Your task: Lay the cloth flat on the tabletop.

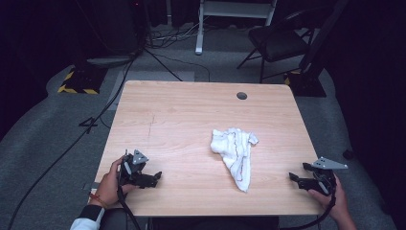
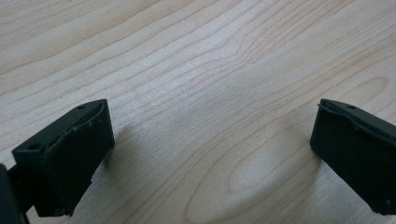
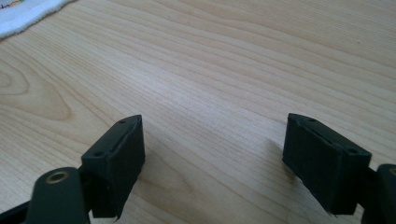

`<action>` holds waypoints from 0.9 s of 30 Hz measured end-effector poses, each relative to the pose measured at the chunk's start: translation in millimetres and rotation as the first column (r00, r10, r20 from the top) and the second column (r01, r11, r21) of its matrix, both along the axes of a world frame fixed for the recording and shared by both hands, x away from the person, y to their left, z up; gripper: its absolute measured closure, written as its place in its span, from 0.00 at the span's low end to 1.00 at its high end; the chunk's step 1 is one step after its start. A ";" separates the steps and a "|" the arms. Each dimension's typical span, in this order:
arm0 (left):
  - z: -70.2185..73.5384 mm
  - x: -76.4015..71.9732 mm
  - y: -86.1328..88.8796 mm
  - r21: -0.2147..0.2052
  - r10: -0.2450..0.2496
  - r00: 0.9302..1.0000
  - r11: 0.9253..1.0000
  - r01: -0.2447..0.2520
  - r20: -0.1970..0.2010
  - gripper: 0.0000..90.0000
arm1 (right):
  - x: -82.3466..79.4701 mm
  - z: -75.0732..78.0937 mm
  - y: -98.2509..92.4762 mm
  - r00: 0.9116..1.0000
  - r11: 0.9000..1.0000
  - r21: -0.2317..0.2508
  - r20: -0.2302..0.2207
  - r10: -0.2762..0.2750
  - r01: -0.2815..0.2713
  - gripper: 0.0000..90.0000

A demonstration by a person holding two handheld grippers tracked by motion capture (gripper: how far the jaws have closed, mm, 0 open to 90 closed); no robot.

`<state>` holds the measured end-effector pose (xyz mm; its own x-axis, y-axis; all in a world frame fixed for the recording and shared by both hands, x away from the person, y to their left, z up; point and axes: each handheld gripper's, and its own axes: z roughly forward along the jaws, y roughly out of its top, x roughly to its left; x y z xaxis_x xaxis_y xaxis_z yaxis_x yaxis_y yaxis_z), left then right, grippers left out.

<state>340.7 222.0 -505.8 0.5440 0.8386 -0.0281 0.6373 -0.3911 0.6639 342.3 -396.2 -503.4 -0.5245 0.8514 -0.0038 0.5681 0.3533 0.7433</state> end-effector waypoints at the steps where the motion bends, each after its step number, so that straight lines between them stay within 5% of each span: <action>1: 0.5 0.8 -0.4 0.005 -0.011 1.000 1.000 0.011 -0.003 0.00 | 0.0 0.0 0.0 1.000 1.000 0.000 0.000 0.000 0.000 0.23; 9: 0.5 4.9 -7.0 0.010 -0.094 0.996 0.996 0.093 0.003 0.00 | -0.1 0.0 0.1 1.000 1.000 -0.001 0.001 0.000 0.000 0.23; 17: 0.8 5.2 -7.9 0.014 -0.100 0.995 0.995 0.100 0.001 0.00 | -0.2 0.1 0.3 1.000 1.000 -0.003 0.001 0.001 -0.001 0.23; 22: 0.8 7.5 -12.4 0.011 -0.160 0.987 0.987 0.160 0.004 0.00 | 0.7 2.0 0.6 0.997 0.997 -0.012 -0.009 0.080 -0.080 0.28; 27: 0.7 7.0 -14.3 0.012 -0.146 0.989 0.989 0.146 0.005 0.00 | 2.2 4.1 2.9 0.995 0.994 -0.024 -0.017 0.103 -0.103 0.32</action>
<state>347.7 207.7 -505.1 0.6606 0.7506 -0.0150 0.5688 -0.4873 0.6626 344.5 -393.2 -499.3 -0.6095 0.7927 -0.0153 0.5391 0.4285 0.7251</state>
